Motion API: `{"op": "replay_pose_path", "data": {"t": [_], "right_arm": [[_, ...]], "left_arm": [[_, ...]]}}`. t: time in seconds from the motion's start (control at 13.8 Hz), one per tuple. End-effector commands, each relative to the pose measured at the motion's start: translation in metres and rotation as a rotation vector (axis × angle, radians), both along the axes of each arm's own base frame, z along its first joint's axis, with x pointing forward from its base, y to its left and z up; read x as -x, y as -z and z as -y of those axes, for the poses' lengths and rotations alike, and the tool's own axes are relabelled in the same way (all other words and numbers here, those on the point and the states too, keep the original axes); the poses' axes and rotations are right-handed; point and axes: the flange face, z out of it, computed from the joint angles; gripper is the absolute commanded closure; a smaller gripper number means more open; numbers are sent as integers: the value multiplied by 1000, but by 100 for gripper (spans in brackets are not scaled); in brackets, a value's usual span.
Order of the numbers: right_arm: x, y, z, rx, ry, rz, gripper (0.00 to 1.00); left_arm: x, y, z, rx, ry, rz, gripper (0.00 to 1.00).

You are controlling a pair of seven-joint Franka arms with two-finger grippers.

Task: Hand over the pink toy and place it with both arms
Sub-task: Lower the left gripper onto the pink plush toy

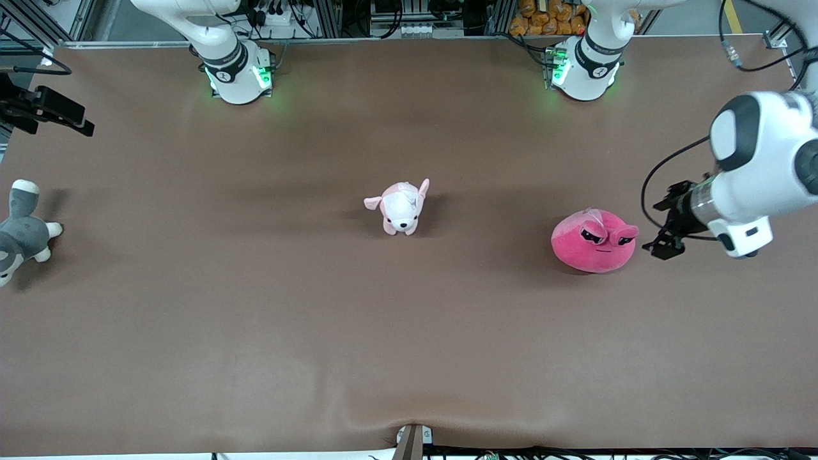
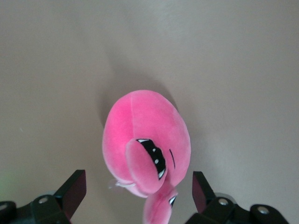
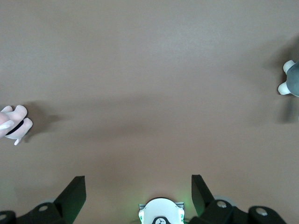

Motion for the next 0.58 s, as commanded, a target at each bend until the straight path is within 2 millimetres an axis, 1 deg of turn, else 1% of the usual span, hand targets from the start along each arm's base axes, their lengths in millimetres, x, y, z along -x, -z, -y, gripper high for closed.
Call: {"op": "replay_pose_path", "data": {"t": [0.0, 0.15, 0.29, 0.36, 0.51], "right_arm": [[3, -6, 9, -29, 18, 2, 0], [1, -2, 5, -27, 13, -9, 0], [2, 0, 0, -26, 2, -20, 0], [1, 0, -4, -26, -7, -20, 0], [-12, 20, -29, -14, -58, -56, 0]], "left_arm": [[-4, 10, 6, 15, -118, -18, 0], [-5, 19, 0, 31, -162, -35, 0], [-5, 25, 0, 51, -182, -42, 0], [-5, 30, 1, 88, -209, -52, 0], [-6, 39, -6, 99, -231, -66, 0]]}}
